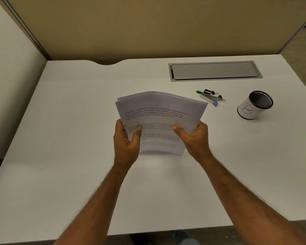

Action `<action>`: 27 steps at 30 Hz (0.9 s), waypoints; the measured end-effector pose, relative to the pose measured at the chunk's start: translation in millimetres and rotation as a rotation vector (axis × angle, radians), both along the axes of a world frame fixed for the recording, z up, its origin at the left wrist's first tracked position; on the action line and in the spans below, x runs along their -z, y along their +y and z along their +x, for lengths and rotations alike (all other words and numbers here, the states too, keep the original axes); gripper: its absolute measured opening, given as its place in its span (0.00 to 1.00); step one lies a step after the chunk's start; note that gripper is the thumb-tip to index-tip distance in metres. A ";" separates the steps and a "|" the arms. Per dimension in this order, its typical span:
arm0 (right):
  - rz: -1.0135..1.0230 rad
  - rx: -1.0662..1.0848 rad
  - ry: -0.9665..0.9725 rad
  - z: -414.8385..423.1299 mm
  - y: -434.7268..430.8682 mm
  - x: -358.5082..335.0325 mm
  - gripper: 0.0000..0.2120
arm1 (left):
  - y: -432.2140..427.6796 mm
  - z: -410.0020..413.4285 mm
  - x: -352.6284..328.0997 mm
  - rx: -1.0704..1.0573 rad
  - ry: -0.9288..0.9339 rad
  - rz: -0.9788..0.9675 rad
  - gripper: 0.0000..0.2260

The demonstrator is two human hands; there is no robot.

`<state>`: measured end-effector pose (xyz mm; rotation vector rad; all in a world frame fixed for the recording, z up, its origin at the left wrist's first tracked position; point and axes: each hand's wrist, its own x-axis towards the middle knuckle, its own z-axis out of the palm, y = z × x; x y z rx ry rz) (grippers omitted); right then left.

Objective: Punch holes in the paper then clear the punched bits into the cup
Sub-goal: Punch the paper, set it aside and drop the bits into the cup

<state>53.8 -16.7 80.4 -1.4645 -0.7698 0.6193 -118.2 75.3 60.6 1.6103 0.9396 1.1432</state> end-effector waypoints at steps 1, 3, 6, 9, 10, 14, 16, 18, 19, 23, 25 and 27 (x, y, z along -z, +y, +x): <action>0.012 0.007 -0.002 -1.1 -0.2 -1.4 0.15 | -0.2 0.2 -2.5 -0.002 -0.005 0.009 0.15; 0.041 0.008 -0.002 -3.7 -1.4 -2.8 0.15 | -2.6 0.0 -4.0 -0.009 -0.007 -0.004 0.17; 0.044 -0.004 0.003 -5.9 -4.0 -1.7 0.16 | -6.8 -0.4 -1.9 -0.017 -0.009 -0.030 0.17; 0.042 -0.017 -0.040 -6.2 -3.5 -1.8 0.16 | -8.5 -1.0 0.0 -0.007 -0.006 0.028 0.16; 0.037 -0.012 -0.030 -6.6 -2.9 -1.5 0.15 | -8.7 -0.8 0.8 -0.007 -0.001 0.029 0.16; 0.050 0.009 -0.020 -5.6 -5.0 -2.4 0.15 | -10.0 -1.4 -0.2 -0.026 -0.007 0.095 0.13; 0.035 0.003 -0.020 -3.6 -6.1 0.3 0.15 | -8.3 -0.9 3.1 -0.008 0.008 0.083 0.13; 0.016 0.012 0.001 -3.0 -9.6 4.4 0.16 | -8.4 -4.1 8.2 -0.017 0.026 0.007 0.12; 0.010 0.016 0.002 -2.5 -11.3 5.8 0.16 | -7.8 -5.8 10.9 -0.013 0.040 -0.020 0.11; 0.008 0.004 0.033 -1.7 -11.6 4.3 0.14 | -5.5 -4.9 6.7 0.025 0.092 0.005 0.09; 0.023 0.010 0.040 -2.6 -10.8 1.1 0.14 | -5.1 -1.1 -1.1 0.037 0.076 0.000 0.10; 0.041 0.012 0.031 -2.5 -10.1 -3.2 0.15 | -3.6 0.8 -5.2 0.027 0.055 0.004 0.10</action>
